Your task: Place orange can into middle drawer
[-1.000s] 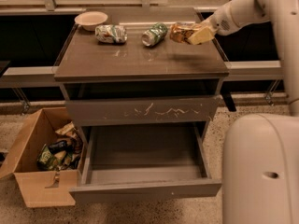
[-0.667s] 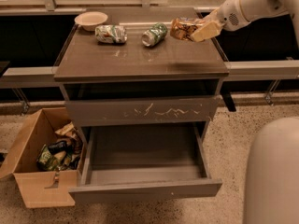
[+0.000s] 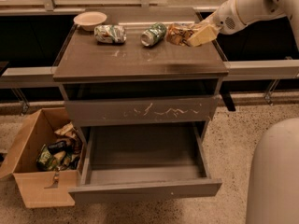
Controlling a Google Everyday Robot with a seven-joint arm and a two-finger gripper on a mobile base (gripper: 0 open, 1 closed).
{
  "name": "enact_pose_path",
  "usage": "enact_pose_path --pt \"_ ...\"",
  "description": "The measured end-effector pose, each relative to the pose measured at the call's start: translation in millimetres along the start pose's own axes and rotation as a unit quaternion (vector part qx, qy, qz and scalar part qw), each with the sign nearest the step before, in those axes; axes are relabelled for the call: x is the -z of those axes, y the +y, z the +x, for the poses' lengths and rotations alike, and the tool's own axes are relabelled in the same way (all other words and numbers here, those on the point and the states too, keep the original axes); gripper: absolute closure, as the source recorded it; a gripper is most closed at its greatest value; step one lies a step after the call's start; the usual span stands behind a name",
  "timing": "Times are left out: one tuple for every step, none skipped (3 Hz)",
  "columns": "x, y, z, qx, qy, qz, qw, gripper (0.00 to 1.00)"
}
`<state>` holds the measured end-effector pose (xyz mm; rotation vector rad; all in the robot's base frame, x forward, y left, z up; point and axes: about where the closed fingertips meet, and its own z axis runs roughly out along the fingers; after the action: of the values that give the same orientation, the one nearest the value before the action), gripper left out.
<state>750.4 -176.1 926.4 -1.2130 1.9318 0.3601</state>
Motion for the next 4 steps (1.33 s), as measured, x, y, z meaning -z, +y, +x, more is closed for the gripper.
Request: enact_pose_path --pt "-7 3 1 0.002 0.001 -0.010 0.9999 1.00" --pt "10 31 2 0.040 -0.010 -0.038 0.9984 1.00" --pt "49 70 1 0.086 -0.032 -0.037 0.9951 1.00" --pt "86 104 25 0.092 -0.025 -0.010 0.9954 1.00"
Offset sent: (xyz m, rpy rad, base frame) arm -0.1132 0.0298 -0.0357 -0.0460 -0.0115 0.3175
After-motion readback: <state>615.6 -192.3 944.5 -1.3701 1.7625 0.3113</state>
